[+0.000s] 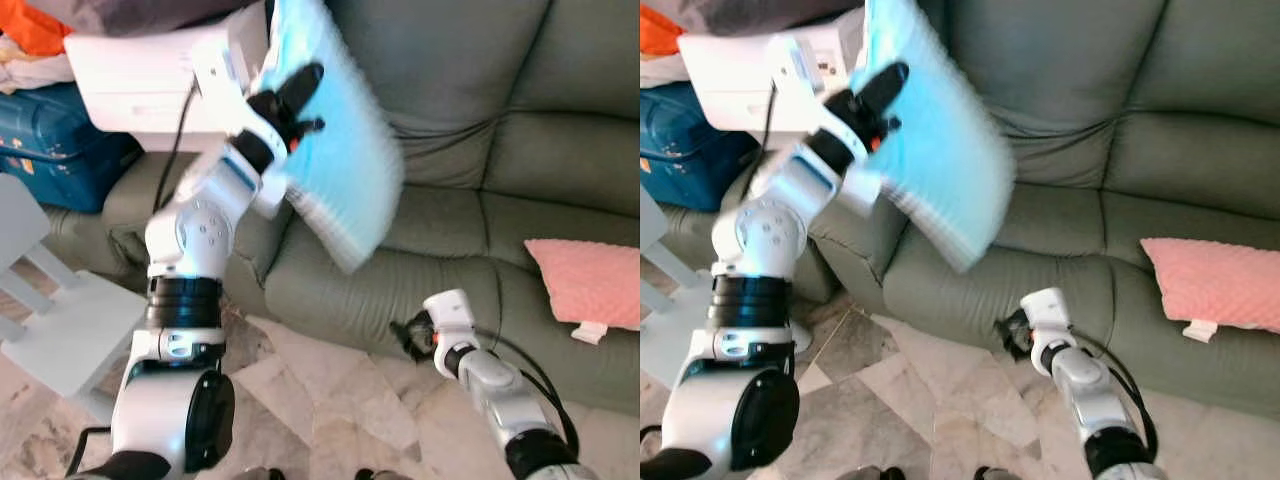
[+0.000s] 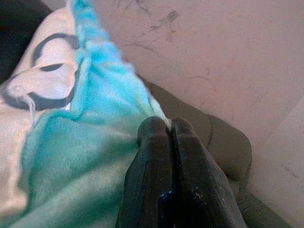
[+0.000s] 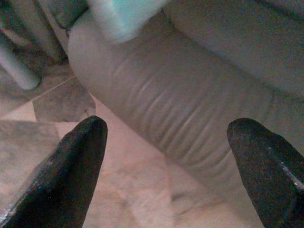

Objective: Move the pillow to the sofa

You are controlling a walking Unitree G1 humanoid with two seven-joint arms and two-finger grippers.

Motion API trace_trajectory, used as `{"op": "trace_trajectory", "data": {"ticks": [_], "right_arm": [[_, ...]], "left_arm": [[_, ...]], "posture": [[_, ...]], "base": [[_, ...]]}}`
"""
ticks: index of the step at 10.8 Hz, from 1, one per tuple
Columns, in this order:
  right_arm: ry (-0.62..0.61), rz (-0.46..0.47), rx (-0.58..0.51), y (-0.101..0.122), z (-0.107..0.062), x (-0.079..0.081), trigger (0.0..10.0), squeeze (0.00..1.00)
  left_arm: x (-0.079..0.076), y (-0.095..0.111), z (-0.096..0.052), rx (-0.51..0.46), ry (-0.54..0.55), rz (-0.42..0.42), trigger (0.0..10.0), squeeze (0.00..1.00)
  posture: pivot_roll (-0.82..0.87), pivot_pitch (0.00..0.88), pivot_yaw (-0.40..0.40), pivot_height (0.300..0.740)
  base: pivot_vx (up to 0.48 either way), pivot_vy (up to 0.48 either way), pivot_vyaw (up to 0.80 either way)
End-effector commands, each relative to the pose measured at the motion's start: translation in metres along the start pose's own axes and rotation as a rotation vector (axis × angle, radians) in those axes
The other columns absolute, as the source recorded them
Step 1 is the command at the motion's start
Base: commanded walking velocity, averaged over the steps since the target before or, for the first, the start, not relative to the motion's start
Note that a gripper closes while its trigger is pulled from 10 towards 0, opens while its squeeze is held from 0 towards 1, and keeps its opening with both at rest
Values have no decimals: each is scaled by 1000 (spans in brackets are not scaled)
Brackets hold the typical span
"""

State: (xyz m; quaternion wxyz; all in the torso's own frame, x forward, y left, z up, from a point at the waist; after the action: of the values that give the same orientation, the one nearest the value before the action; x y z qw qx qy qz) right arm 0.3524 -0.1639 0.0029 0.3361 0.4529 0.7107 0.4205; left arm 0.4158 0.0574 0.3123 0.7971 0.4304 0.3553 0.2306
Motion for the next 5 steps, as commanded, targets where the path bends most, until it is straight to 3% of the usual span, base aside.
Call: {"op": "trace_trajectory", "data": {"ticks": [1,2,3,4,5], "right_arm": [[27,19,-85,18,0,-3,10000,0],[25,178,-193,45,0,-14,10000,0],[40,504,-390,93,-4,-41,10000,0],[30,687,-522,119,-9,-65,10000,0],[-13,902,-618,129,-12,-89,10000,0]], "left_arm": [[-10,12,0,-24,-65,14,10000,0],[-13,17,0,-24,-93,16,10000,0],[-11,28,2,-28,-100,33,10000,0],[-14,39,5,-45,-106,43,10000,0],[-21,55,10,-72,-129,57,10000,0]], "posture": [[-122,119,47,740],[-118,121,50,740],[-108,124,64,740],[-89,124,76,740],[-71,121,79,740]], "base": [[0,0,0],[0,0,0],[0,0,0],[0,0,0],[0,0,0]]}}
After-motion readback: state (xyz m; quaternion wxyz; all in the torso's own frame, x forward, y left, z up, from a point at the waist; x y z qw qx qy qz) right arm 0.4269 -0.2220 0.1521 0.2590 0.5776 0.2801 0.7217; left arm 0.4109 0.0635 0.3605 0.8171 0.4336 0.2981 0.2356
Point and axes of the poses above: a point about 5 cm out from each wrist's last joint towards the gripper, its own z axis pointing out of the wrist towards the gripper, its own y axis along the axis of the wrist's last joint, x = y × z, the point moved 6 cm from there along z, pointing out of the wrist towards the gripper, and after that the axes turned 4 degrees about z, right-handed, at the moved point
